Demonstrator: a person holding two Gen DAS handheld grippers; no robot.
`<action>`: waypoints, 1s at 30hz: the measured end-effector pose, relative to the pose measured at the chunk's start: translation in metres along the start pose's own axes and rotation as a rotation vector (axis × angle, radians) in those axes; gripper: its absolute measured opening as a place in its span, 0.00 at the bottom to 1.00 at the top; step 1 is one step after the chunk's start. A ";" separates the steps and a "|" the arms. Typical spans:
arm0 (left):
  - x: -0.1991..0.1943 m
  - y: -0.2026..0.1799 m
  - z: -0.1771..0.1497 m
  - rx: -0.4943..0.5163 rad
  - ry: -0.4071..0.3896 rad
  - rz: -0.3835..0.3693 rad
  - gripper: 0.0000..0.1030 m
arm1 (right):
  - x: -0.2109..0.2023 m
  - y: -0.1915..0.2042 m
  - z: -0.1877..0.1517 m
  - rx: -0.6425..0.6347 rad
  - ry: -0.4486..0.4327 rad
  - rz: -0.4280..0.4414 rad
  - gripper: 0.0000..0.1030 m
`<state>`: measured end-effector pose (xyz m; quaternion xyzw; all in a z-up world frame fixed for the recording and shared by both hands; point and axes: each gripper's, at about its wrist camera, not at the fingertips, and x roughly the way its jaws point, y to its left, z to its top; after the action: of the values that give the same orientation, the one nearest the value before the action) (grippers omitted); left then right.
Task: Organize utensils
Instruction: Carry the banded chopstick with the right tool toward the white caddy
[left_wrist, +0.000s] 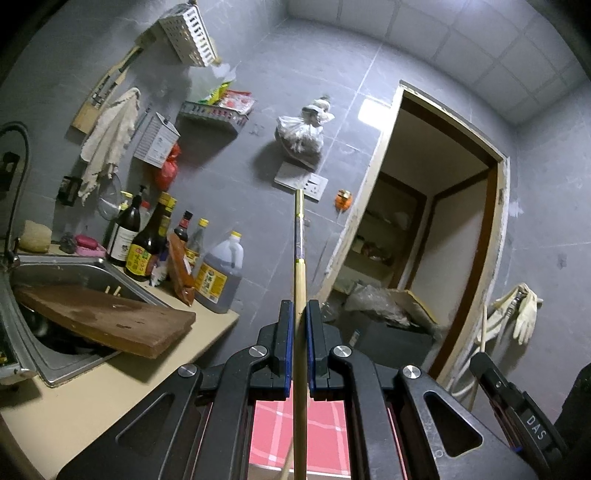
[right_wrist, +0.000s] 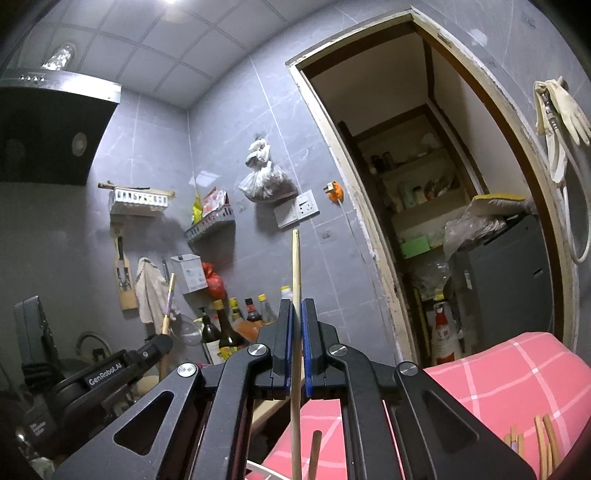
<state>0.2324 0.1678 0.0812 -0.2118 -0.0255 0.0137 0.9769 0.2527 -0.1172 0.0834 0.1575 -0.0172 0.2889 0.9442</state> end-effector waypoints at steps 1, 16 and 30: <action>-0.001 0.001 -0.002 -0.003 -0.009 0.006 0.04 | 0.000 0.000 -0.002 -0.001 0.001 -0.004 0.03; -0.010 -0.008 -0.031 0.039 -0.017 0.028 0.04 | -0.003 0.005 -0.018 -0.040 0.006 -0.045 0.03; -0.010 -0.013 -0.054 0.083 0.045 0.045 0.05 | -0.007 0.006 -0.028 -0.063 0.018 -0.056 0.04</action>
<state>0.2257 0.1332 0.0371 -0.1720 0.0018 0.0321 0.9846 0.2414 -0.1075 0.0576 0.1256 -0.0131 0.2631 0.9565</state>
